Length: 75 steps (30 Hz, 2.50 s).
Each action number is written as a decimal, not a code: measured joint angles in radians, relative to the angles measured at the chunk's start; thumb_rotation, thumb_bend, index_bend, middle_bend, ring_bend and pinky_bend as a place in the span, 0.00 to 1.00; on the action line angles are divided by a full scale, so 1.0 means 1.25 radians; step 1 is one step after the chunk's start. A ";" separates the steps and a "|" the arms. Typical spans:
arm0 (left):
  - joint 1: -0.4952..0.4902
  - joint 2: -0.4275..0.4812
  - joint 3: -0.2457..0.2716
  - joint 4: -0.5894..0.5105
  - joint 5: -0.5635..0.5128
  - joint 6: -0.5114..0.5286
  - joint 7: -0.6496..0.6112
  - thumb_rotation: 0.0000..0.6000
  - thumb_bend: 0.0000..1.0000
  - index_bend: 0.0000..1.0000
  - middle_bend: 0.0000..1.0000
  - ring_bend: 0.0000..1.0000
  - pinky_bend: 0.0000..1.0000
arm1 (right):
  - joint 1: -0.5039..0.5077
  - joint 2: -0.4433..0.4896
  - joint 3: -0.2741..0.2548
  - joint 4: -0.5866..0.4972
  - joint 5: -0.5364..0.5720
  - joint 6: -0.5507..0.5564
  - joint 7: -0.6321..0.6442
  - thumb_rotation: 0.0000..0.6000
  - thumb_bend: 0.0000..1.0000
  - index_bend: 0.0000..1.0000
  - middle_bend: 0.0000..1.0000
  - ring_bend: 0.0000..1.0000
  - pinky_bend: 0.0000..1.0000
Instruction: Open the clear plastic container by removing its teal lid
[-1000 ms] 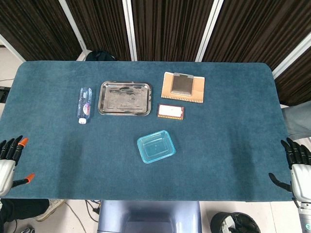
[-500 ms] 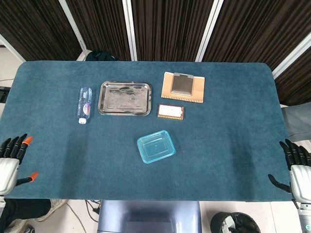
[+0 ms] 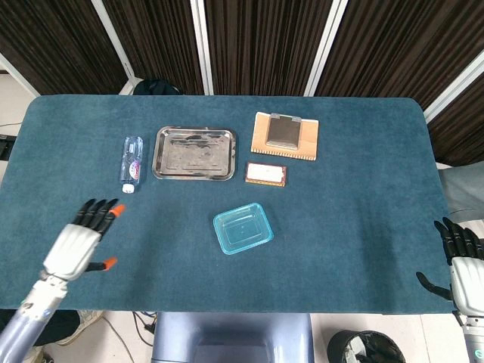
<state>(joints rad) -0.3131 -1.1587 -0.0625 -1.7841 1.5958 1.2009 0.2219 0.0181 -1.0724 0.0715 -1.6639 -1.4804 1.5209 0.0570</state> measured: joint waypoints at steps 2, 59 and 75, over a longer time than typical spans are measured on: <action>-0.023 -0.028 -0.014 -0.011 -0.026 -0.029 0.020 1.00 0.00 0.00 0.00 0.00 0.00 | 0.000 0.000 0.000 0.000 0.001 -0.001 0.000 1.00 0.28 0.00 0.00 0.00 0.00; -0.339 -0.730 -0.188 0.415 -0.330 -0.094 0.304 1.00 0.03 0.00 0.00 0.00 0.00 | 0.008 0.011 -0.004 -0.009 0.020 -0.043 0.030 1.00 0.28 0.00 0.00 0.00 0.00; -0.348 -0.695 -0.252 0.431 -0.401 -0.097 0.272 1.00 0.02 0.00 0.00 0.00 0.00 | 0.010 0.013 -0.010 -0.015 0.016 -0.050 0.029 1.00 0.28 0.00 0.00 0.00 0.00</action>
<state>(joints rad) -0.7483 -2.0273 -0.3770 -1.2459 1.0948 1.0802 0.5622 0.0309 -1.0557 0.0595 -1.6828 -1.4608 1.4589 0.0932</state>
